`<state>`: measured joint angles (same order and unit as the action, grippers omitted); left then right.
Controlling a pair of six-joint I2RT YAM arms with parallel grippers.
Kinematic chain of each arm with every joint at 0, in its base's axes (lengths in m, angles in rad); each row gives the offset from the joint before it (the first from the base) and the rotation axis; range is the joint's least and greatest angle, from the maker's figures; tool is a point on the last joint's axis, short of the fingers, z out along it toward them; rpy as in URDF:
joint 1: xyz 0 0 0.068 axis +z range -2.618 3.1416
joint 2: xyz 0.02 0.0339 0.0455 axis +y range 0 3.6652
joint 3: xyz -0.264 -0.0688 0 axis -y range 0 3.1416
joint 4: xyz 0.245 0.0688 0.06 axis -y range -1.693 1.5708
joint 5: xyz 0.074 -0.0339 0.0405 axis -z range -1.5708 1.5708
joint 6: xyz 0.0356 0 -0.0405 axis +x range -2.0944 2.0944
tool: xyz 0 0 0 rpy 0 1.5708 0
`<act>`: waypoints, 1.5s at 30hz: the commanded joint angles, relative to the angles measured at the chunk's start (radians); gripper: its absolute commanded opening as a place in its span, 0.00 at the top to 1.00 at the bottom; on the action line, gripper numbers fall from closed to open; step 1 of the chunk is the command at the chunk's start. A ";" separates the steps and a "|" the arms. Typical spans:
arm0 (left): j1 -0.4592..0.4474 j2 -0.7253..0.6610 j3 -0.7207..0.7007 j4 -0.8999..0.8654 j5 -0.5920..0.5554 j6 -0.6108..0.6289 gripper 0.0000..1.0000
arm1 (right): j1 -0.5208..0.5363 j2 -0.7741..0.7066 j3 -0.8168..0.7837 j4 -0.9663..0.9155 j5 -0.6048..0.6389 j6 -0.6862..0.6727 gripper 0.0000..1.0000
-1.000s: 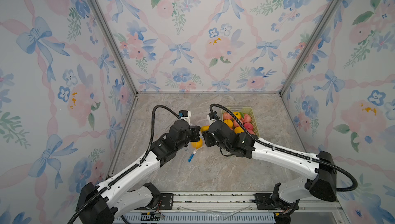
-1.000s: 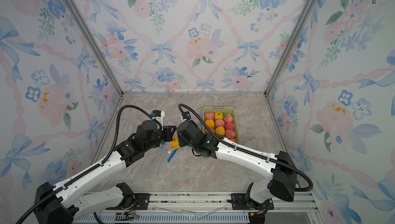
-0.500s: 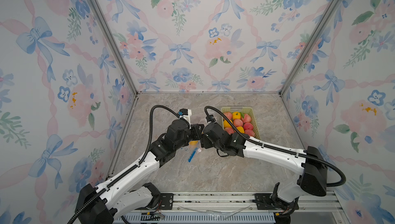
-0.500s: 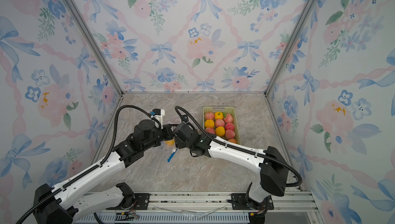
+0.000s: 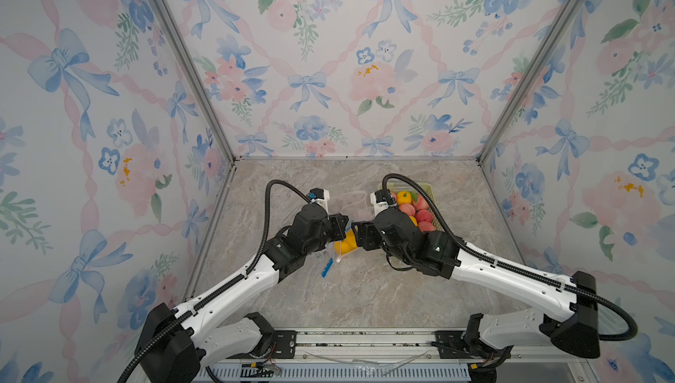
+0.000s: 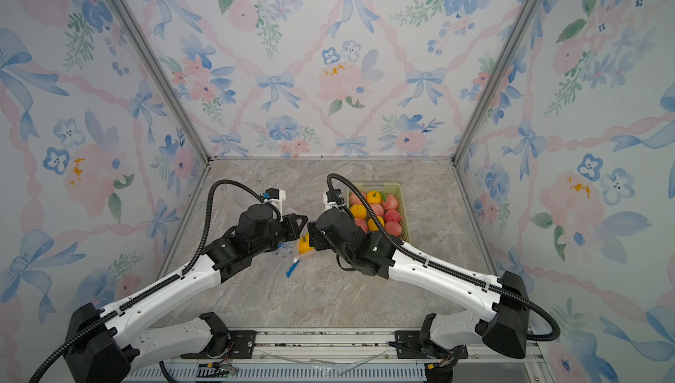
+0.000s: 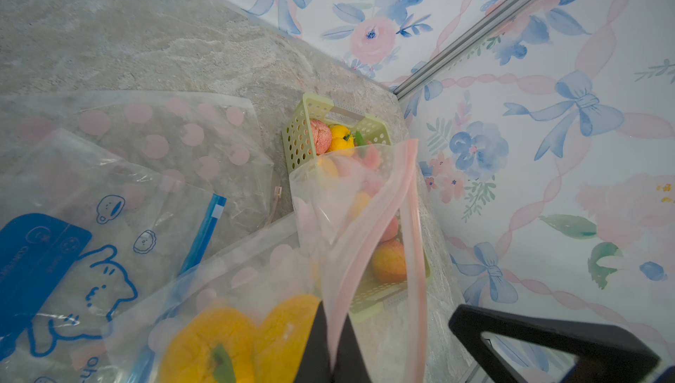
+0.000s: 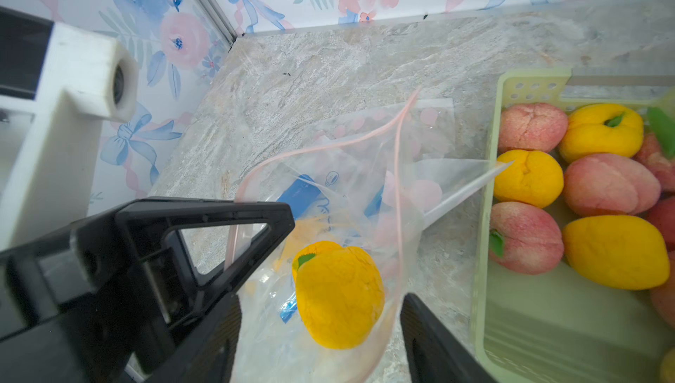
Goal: Place the peach in a zip-top bag and seal the zipper
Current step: Place the peach in the zipper food storage bag, then adjust the zipper food storage bag at the center of the board.
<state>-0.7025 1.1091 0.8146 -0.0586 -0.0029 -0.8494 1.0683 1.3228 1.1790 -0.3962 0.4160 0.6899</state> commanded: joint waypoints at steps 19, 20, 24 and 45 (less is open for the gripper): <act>0.001 -0.057 -0.010 0.026 0.075 -0.070 1.00 | -0.097 0.304 0.096 -0.105 0.139 0.136 0.14; 0.001 -0.060 -0.008 0.028 0.083 -0.076 1.00 | -0.100 0.315 0.100 -0.117 0.155 0.139 0.14; 0.007 -0.082 -0.003 0.022 0.089 -0.086 1.00 | -0.124 0.358 0.097 -0.161 0.213 0.163 0.16; 0.094 -0.065 0.024 -0.089 -0.044 0.088 1.00 | -0.067 0.417 0.328 -0.430 0.162 -0.017 0.13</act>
<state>-0.6109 1.0027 0.8146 -0.1623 -0.1074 -0.8017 0.9737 1.7145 1.4704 -0.8593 0.6876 0.7593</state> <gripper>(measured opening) 0.047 0.870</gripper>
